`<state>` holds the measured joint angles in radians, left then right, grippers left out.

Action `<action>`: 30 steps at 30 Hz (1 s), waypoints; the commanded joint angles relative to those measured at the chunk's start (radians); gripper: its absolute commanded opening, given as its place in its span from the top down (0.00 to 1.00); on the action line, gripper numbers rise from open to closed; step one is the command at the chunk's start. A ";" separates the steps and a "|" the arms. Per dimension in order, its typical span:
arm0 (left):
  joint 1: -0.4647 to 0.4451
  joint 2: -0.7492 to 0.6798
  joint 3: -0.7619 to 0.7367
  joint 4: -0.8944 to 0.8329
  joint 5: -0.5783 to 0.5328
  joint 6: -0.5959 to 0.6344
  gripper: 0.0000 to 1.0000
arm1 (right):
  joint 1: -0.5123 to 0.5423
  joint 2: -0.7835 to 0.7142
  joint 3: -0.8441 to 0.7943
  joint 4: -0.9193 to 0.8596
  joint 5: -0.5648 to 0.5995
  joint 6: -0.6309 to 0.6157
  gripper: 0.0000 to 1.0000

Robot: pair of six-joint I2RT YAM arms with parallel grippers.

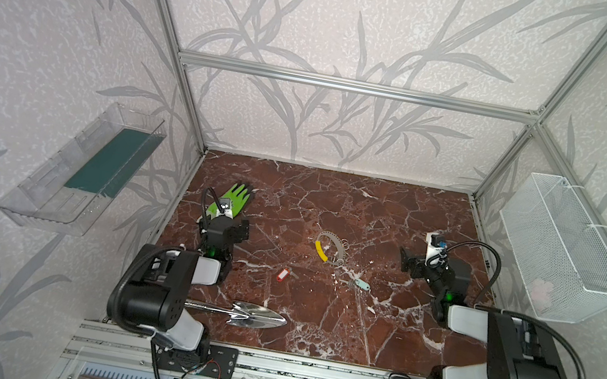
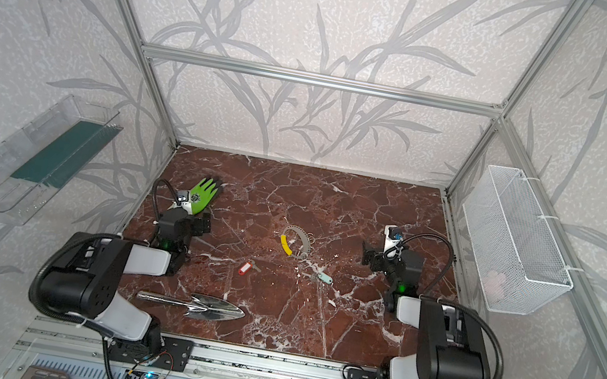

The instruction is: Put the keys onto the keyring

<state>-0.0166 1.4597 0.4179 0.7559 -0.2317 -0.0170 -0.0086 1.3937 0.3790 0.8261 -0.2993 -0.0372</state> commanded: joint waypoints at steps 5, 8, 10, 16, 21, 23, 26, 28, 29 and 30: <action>-0.003 -0.262 0.187 -0.474 0.265 0.015 0.08 | 0.044 -0.144 0.169 -0.390 -0.074 0.004 0.10; -0.025 -0.307 0.261 -0.641 0.384 0.032 0.12 | 0.140 -0.162 0.256 -0.621 -0.047 -0.063 0.14; -0.053 -0.332 0.283 -0.703 0.425 0.017 0.15 | 0.196 -0.176 0.268 -0.681 -0.041 -0.073 0.18; -0.204 -0.348 0.322 -0.848 0.386 0.048 0.20 | 0.326 -0.191 0.297 -0.852 -0.033 -0.040 0.38; -0.306 -0.287 0.351 -0.880 0.386 0.027 0.29 | 0.423 -0.176 0.276 -0.878 0.006 0.012 0.46; -0.333 -0.255 0.366 -0.889 0.389 0.017 0.32 | 0.454 -0.151 0.277 -0.895 0.022 0.027 0.50; -0.356 -0.221 0.383 -0.899 0.409 0.012 0.35 | 0.484 -0.116 0.294 -0.939 0.038 0.045 0.54; -0.364 -0.206 0.382 -0.896 0.420 0.015 0.37 | 0.500 -0.097 0.306 -0.965 0.068 0.065 0.54; -0.367 -0.196 0.381 -0.897 0.426 0.020 0.37 | 0.510 -0.088 0.314 -0.987 0.081 0.077 0.54; -0.370 -0.187 0.380 -0.897 0.430 0.026 0.38 | 0.519 -0.081 0.324 -1.008 0.092 0.086 0.54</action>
<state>-0.3782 1.2552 0.7708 -0.1066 0.1699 0.0029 0.4908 1.2964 0.6598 -0.0982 -0.2569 0.0074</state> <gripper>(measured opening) 0.627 0.459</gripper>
